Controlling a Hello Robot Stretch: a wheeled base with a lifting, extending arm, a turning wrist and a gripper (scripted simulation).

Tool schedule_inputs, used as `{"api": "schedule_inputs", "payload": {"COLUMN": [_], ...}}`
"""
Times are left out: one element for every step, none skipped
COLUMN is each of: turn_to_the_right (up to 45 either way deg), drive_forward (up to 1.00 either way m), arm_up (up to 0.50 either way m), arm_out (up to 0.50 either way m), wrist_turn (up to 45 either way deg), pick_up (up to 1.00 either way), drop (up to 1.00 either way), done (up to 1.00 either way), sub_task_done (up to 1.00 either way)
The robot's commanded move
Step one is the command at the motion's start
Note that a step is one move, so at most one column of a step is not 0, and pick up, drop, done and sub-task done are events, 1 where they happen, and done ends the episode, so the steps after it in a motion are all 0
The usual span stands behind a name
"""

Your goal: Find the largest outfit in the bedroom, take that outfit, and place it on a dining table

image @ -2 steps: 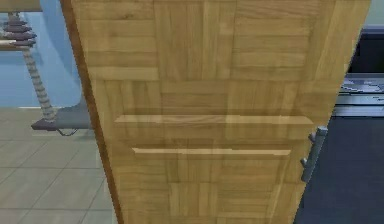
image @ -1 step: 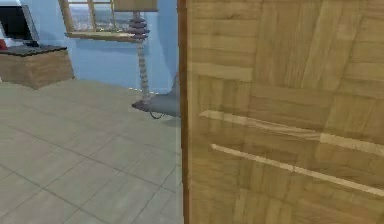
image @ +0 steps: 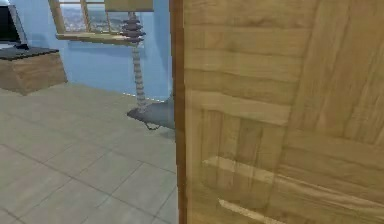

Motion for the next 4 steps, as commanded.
{"api": "schedule_inputs", "payload": {"turn_to_the_right": [-45.0, -15.0, 0.0, 45.0], "drive_forward": [0.00, 0.00, 0.45, 0.00], "arm_up": [0.00, 0.00, 0.00, 0.00], "arm_out": [0.00, 0.00, 0.00, 0.00], "wrist_turn": [0.0, 0.0, 0.0, 0.0], "pick_up": [0.00, 0.00, 0.00, 0.00], "drop": [0.00, 0.00, 0.00, 0.00], "done": [0.00, 0.00, 0.00, 0.00], "sub_task_done": [0.00, 0.00, 0.00, 0.00]}}
